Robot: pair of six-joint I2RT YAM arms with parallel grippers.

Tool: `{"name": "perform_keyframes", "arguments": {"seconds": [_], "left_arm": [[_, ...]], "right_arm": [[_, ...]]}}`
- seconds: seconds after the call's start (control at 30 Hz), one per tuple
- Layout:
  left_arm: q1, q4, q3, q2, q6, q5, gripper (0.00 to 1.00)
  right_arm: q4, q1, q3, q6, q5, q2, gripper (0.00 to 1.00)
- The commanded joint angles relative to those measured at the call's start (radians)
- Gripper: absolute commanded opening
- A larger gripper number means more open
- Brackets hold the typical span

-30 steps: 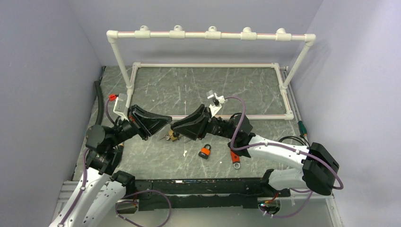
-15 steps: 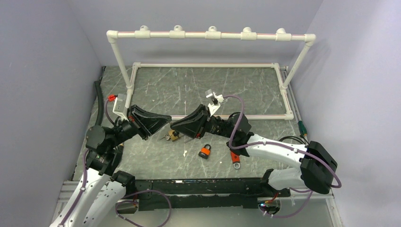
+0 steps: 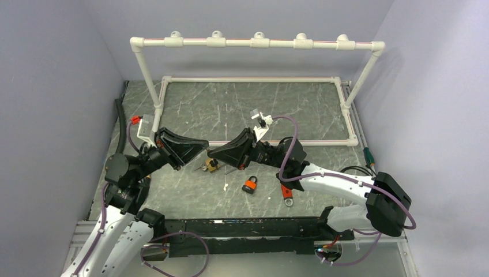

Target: Unlock with the key

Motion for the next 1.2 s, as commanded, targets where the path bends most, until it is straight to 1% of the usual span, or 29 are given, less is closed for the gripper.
{"name": "perform_keyframes", "arguments": {"seconds": [0.0,0.03,0.1,0.13,0.2,0.3,0.4,0.5,0.6,0.7,0.8,0.87,0.97,1.17], "left_arm": [[-0.004,0.001,-0.002,-0.006,0.003,-0.008,0.28],[-0.004,-0.007,-0.001,-0.006,0.006,-0.01,0.43],[-0.004,-0.033,0.004,-0.007,0.019,-0.016,0.66],[-0.004,-0.054,0.01,-0.01,0.029,-0.021,0.75],[-0.004,-0.113,0.034,-0.016,0.063,-0.031,0.86],[-0.004,-0.216,0.075,-0.023,0.119,-0.052,0.93],[-0.004,-0.36,0.133,-0.005,0.19,-0.086,0.96],[-0.004,-0.545,0.204,0.049,0.271,-0.144,0.95],[-0.005,-0.666,0.243,0.13,0.324,-0.166,0.95],[-0.008,-0.675,0.222,0.199,0.318,-0.166,0.93],[-0.035,-0.646,0.195,0.26,0.305,-0.184,0.91],[-0.081,-0.653,0.198,0.31,0.321,-0.228,0.9],[-0.183,-0.683,0.225,0.406,0.352,-0.337,0.88],[-0.32,-0.689,0.257,0.566,0.37,-0.467,0.87]], "right_arm": [[0.052,-0.001,0.024,-0.003,0.014,-0.018,0.0],[0.042,-0.001,0.02,-0.006,0.022,-0.025,0.0],[0.001,-0.001,0.014,-0.016,0.049,-0.043,0.0],[-0.03,-0.001,0.012,-0.023,0.068,-0.055,0.0],[-0.102,-0.002,0.0,-0.036,0.133,-0.079,0.0],[-0.231,-0.003,-0.023,-0.046,0.245,-0.127,0.0],[-0.358,-0.006,-0.061,-0.045,0.363,-0.2,0.0],[-0.559,-0.01,-0.078,-0.044,0.516,-0.296,0.0],[-0.754,-0.013,-0.086,-0.032,0.682,-0.401,0.0],[-0.916,-0.018,-0.084,-0.022,0.809,-0.509,0.0],[-1.043,-0.02,-0.084,-0.027,0.884,-0.594,0.0],[-1.12,-0.021,-0.085,-0.021,0.936,-0.648,0.0],[-1.222,-0.021,-0.089,0.0,0.988,-0.716,0.0],[-1.323,-0.021,-0.097,0.031,1.047,-0.794,0.0]]}}
